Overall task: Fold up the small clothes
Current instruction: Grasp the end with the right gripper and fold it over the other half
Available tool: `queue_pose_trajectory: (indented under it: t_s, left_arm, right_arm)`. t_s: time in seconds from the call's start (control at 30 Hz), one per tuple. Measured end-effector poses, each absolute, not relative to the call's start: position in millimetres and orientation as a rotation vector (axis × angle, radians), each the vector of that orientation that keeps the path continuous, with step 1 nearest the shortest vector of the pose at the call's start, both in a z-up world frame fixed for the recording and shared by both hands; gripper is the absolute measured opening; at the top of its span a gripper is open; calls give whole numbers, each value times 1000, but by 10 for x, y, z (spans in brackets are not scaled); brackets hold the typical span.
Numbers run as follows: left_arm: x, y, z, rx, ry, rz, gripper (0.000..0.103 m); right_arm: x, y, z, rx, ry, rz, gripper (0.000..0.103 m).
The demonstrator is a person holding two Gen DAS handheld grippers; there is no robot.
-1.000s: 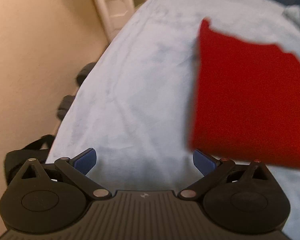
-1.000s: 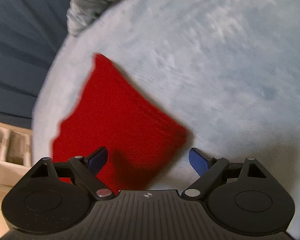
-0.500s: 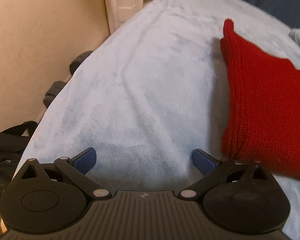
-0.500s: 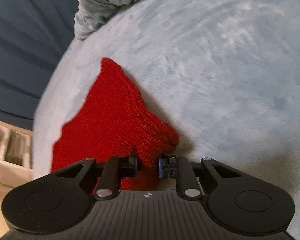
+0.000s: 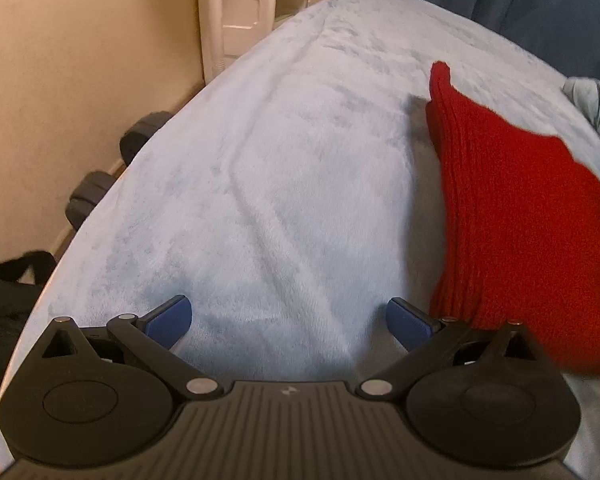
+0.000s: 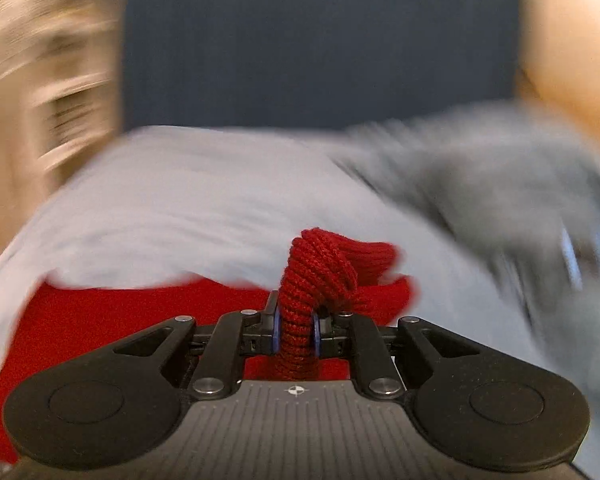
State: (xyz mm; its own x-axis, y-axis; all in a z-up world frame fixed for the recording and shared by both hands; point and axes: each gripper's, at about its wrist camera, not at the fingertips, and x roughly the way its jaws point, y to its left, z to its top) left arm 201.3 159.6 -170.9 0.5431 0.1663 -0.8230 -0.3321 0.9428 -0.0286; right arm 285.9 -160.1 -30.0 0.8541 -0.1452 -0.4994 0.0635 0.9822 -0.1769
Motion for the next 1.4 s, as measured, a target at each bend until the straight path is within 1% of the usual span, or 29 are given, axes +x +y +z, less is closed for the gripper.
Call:
queue_pose_trajectory:
  t_s: [0.07,0.17,0.27,0.33,0.43,0.6,0.67,0.73,0.8,0.83,0.87,0.9,1.03,1.17,1.3,1.4]
  left_arm:
    - [1992,1675,-1671,-242,949,292,103]
    - [1957,1815,-1626,-317,937,293,103]
    - [1920,1913,-1597,-369,928,297,103]
    - [1910,1934,-1577,-399,925,294,103]
    - [1919,1932,-1543,-410,923,284,103]
    - [1932,1970,-1503,-446,903,273,103]
    - [1924,1987,-1502,-463,898,274,103]
    - [1922,1984,-1494,-469,890,271,103]
    - [1907,1976,-1458,-475,868,253,103]
    - [1893,1969,-1423,-477,851,238,103]
    - [1874,1959,-1371,-479,826,213,103]
    - [1853,1941,-1321,-480,796,185,103]
    - [1770,1779,-1124,-455,693,48,103]
    - [1767,1502,-1104,-367,677,-51,103]
    - [1914,1284,-1355,-216,805,54,103]
    - [1929,1379,-1493,-272,855,65,103]
  right_arm:
    - [2776,-828,-388,-379,477,72,15]
    - [2471,91,-940,-685,473,349,15]
    - [2181,475,-1561,-873,574,530,15]
    - [2037,526,-1752,-960,532,517,15]
    - [2116,402,-1605,-857,560,527,15]
    - [2022,220,-1272,-753,522,591,14]
    - [1970,158,-1291,-765,516,619,14]
    - [1939,204,-1446,-817,529,637,16]
    - [1903,272,-1619,-889,542,635,30]
    - [1889,293,-1643,-892,529,627,32]
    - [1879,309,-1625,-873,523,622,40]
    - [1869,282,-1545,-823,542,641,45]
    - [1729,-54,-1069,-582,601,692,45]
    - [1752,-625,-817,-406,598,415,46]
    - [2153,-1045,-898,-215,675,186,46]
    - [2311,-1092,-1269,-203,838,227,45]
